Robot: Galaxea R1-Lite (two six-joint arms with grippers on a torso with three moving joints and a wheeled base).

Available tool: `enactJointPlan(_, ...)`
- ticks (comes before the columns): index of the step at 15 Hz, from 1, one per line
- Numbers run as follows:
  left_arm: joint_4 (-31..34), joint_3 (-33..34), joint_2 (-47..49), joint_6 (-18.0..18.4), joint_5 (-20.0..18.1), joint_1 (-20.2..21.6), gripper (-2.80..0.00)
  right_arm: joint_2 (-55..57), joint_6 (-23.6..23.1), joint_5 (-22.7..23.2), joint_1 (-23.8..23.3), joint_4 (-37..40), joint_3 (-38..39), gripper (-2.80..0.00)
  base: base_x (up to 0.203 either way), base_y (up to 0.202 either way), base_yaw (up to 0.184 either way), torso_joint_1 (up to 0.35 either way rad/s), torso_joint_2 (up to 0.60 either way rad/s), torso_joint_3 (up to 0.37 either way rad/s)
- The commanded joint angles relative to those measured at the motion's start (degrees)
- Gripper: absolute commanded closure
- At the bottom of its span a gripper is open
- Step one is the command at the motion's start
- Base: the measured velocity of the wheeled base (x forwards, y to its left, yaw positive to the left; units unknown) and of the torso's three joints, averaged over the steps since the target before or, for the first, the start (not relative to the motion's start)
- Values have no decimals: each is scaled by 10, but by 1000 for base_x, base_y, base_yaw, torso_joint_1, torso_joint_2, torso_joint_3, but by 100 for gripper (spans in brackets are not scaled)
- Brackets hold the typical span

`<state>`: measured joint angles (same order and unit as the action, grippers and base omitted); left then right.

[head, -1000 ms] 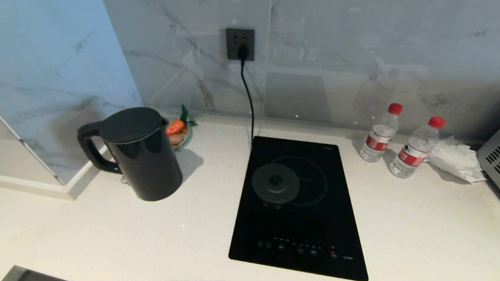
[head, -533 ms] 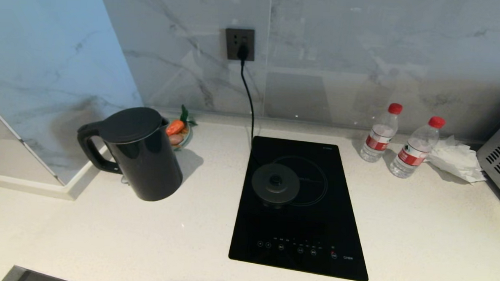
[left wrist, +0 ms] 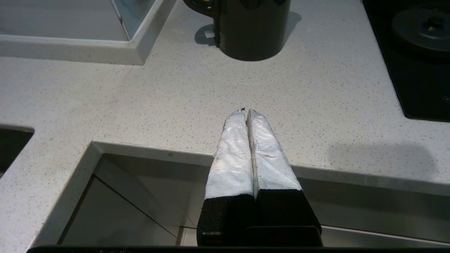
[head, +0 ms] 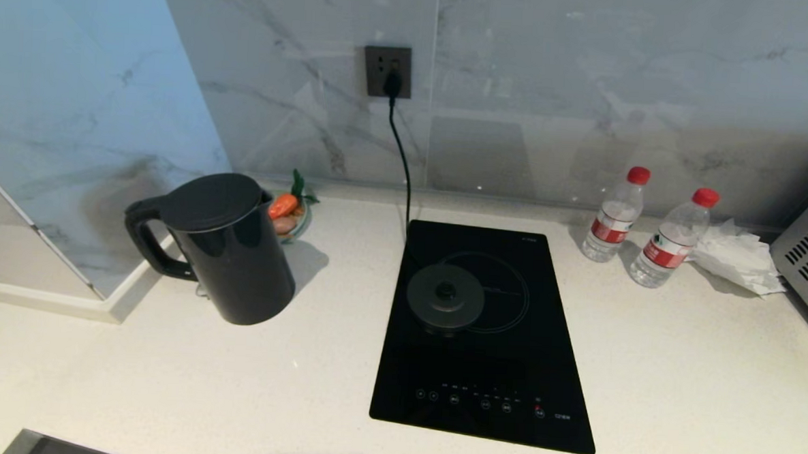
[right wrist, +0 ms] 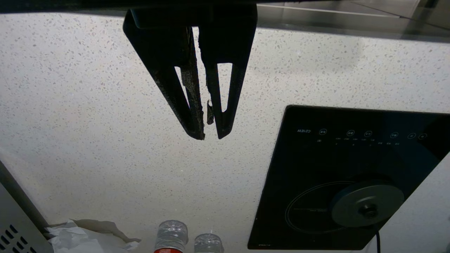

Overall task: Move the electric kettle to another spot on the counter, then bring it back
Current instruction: Grab the kettle

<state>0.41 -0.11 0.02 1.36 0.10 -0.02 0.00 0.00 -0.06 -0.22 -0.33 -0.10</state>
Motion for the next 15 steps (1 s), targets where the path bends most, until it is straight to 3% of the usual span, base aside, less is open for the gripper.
enactJointPlan(1, 1, -13, 1, -1, 2, 1, 0, 0, 0, 0, 0, 0, 1, 0, 0, 0, 0, 0, 0, 0)
enactJointPlan(4, 5, -84, 76, -7, 2, 2, 0, 0, 0, 0, 0, 0, 0, 0, 0, 0, 0, 0, 0, 0)
enactJointPlan(7, -31, -135, 190, -15, -11, 2, 0, 0, 0, 0, 0, 0, 0, 0, 0, 0, 0, 0, 0, 0)
enactJointPlan(15, -279, -186, 576, -15, -18, -19, 0, 0, 0, 0, 0, 0, 0, 0, 0, 0, 0, 0, 0, 0)
